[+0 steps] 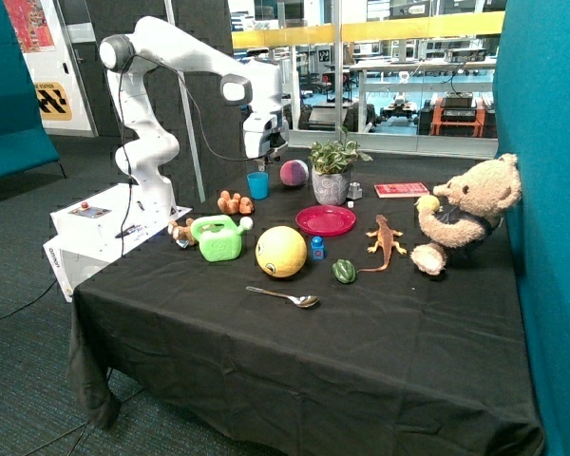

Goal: Water the pot plant and put the can on the plate

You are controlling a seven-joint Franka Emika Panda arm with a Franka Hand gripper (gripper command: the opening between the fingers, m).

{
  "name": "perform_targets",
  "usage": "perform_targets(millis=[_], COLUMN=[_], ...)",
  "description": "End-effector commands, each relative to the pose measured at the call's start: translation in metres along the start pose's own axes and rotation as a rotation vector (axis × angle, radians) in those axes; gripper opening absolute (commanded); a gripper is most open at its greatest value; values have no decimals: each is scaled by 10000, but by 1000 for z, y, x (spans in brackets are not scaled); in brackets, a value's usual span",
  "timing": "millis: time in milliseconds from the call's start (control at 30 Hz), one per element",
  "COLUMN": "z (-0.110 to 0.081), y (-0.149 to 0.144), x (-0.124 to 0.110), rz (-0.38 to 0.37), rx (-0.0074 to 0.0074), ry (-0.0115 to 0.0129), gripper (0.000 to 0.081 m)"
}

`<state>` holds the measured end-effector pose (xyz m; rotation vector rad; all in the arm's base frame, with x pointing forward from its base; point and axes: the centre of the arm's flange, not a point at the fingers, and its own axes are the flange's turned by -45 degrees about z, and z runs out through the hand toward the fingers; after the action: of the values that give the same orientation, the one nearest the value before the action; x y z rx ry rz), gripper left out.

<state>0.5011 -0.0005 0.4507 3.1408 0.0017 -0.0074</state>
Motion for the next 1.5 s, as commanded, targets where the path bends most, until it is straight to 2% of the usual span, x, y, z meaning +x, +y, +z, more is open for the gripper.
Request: perform_targets(millis=[0, 67, 100, 133, 167, 233, 700, 767, 833, 933, 967, 1167, 1200, 1267, 1467], z=[1, 4, 5, 6, 7, 9, 14, 14, 13, 13, 13, 18, 19, 21, 23], y=[0, 1, 1, 1, 1, 1, 5, 7, 12, 19, 21, 42, 46, 52, 68], x=[-1, 0, 0, 1, 1, 1, -1, -1, -2, -3, -3, -2, -2, -2, -2], rz=[-3980, -4050, -4050, -4101, -4100, -4169, -5264, -5350, -5490, -5513, -5504, -5277, -5281, -5203, -5066], rx=[-2, -2, -2, -2, -2, -2, -5, -5, -6, -6, -6, -5, -5, -5, -5], ry=[48, 48, 48, 48, 48, 48, 48, 48, 48, 48, 48, 48, 48, 48, 48], gripper=[808, 808, 523, 304, 195, 109, 57, 66, 150, 152, 116, 182, 121, 75, 60])
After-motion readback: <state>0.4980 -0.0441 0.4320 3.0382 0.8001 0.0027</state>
